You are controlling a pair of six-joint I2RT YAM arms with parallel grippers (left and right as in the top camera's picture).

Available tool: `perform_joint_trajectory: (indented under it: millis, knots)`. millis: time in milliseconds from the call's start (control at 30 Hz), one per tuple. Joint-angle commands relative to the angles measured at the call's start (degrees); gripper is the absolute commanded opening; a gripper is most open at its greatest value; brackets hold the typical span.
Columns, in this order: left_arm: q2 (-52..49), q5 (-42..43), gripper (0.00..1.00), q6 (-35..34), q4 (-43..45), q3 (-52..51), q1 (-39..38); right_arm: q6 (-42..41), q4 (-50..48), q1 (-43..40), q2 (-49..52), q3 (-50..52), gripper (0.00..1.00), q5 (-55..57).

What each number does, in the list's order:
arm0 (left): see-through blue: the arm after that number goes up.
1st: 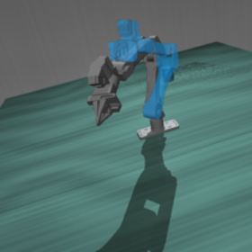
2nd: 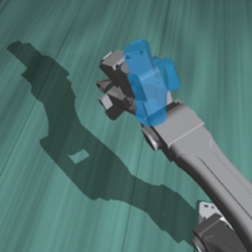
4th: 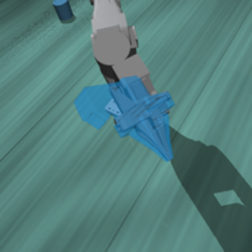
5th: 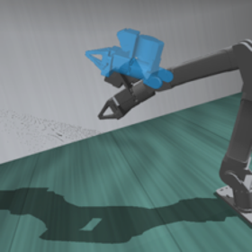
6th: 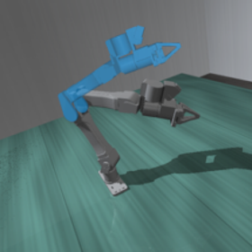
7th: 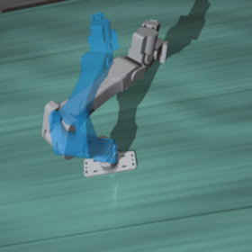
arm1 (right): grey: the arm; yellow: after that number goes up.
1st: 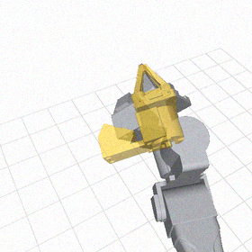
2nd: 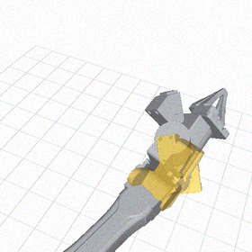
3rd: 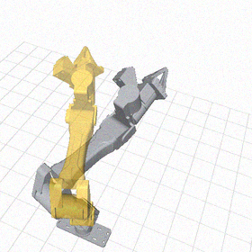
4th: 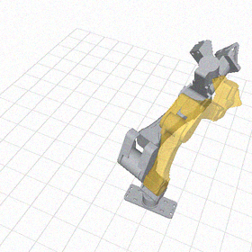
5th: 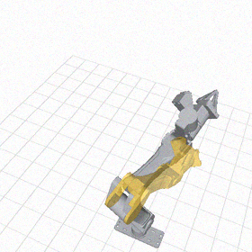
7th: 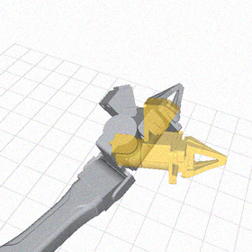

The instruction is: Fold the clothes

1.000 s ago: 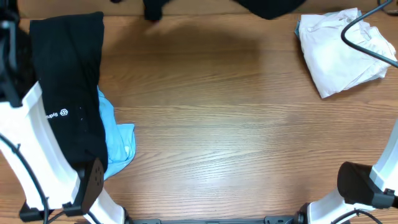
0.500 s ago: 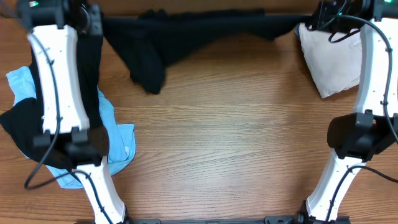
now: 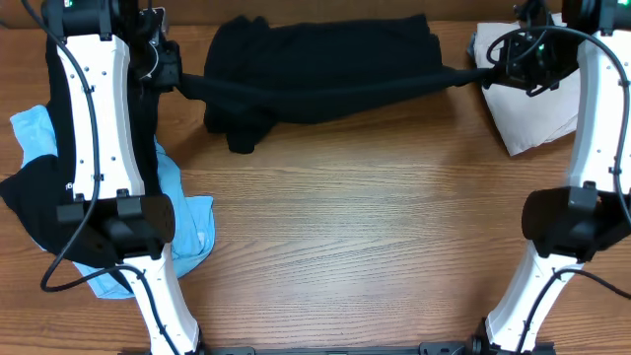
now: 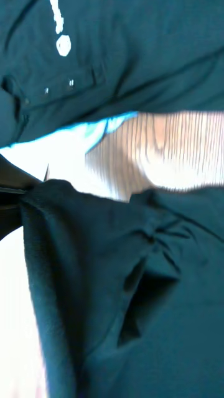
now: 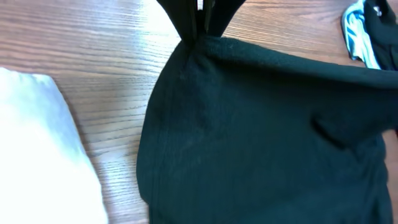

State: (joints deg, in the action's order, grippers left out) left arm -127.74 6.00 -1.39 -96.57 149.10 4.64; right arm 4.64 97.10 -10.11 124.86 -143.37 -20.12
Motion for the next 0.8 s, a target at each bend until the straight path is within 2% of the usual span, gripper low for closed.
perform_joint_trajectory:
  millis: [0, 233, 433, 633, 767]
  knots:
    - [7.74, 2.4, 0.04, -0.33, -0.24, -5.01, -2.23, -3.26, -0.04, -0.5, -9.9, 2.45, 0.04, 1.62]
    - [20.81, 0.66, 0.04, -0.52, 0.09, -27.43, -3.56, -5.31, -0.92, -0.5, -25.11, 25.73, 0.04, 4.7]
    - [32.57, 1.55, 0.04, -3.15, 6.19, -50.31, -3.93, -12.09, -6.14, -0.5, -40.02, 51.93, 0.04, 8.22]
    - [41.9, 1.57, 0.04, -7.19, 12.96, -68.81, -5.4, -21.75, -10.01, -0.42, -47.32, 69.88, 0.04, 8.72]
    - [45.79, 1.55, 0.04, -10.14, 16.81, -78.12, -6.29, -26.82, -11.32, -0.39, -49.18, 77.15, 0.04, 8.72]
